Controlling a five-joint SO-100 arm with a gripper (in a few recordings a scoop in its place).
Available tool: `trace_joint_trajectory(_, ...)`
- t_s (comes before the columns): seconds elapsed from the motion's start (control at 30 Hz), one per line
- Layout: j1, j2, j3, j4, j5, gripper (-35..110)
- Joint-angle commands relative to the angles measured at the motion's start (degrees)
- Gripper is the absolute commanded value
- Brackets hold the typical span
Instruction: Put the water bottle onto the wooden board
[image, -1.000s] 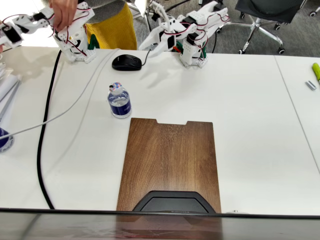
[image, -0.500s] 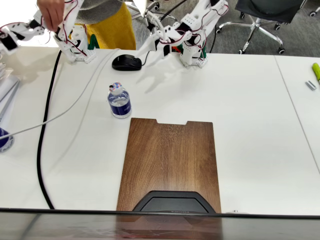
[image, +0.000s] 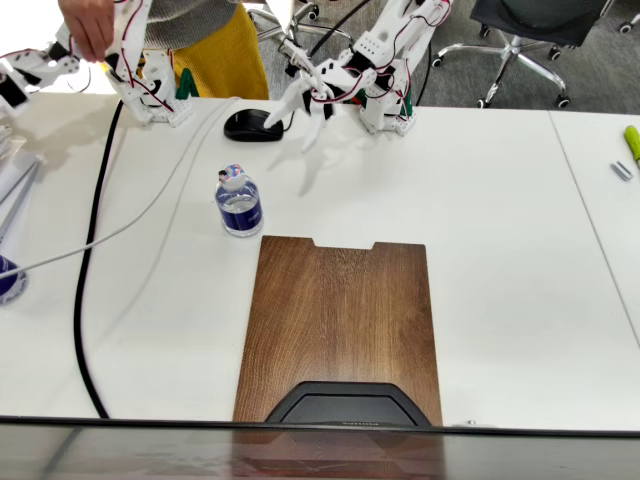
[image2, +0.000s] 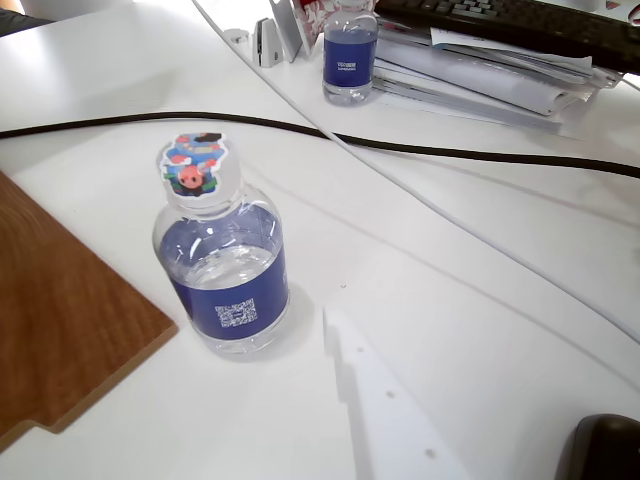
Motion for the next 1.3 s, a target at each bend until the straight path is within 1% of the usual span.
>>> trace_joint_trajectory(0.0, 0.18, -3.16, -5.36, -1.49, -0.09, 48)
trace_joint_trajectory(0.27, 0.26, -13.71, -13.18, -3.25, -0.35, 47)
trace_joint_trajectory(0.5, 0.35, -24.52, -20.21, -8.26, -2.29, 47)
trace_joint_trajectory(0.77, 0.26, -34.10, -25.22, -16.96, -3.78, 47)
trace_joint_trajectory(1.07, -0.53, -44.21, -33.93, -20.92, -3.87, 46)
trace_joint_trajectory(1.27, -2.90, -48.87, -39.55, -21.18, -3.87, 44)
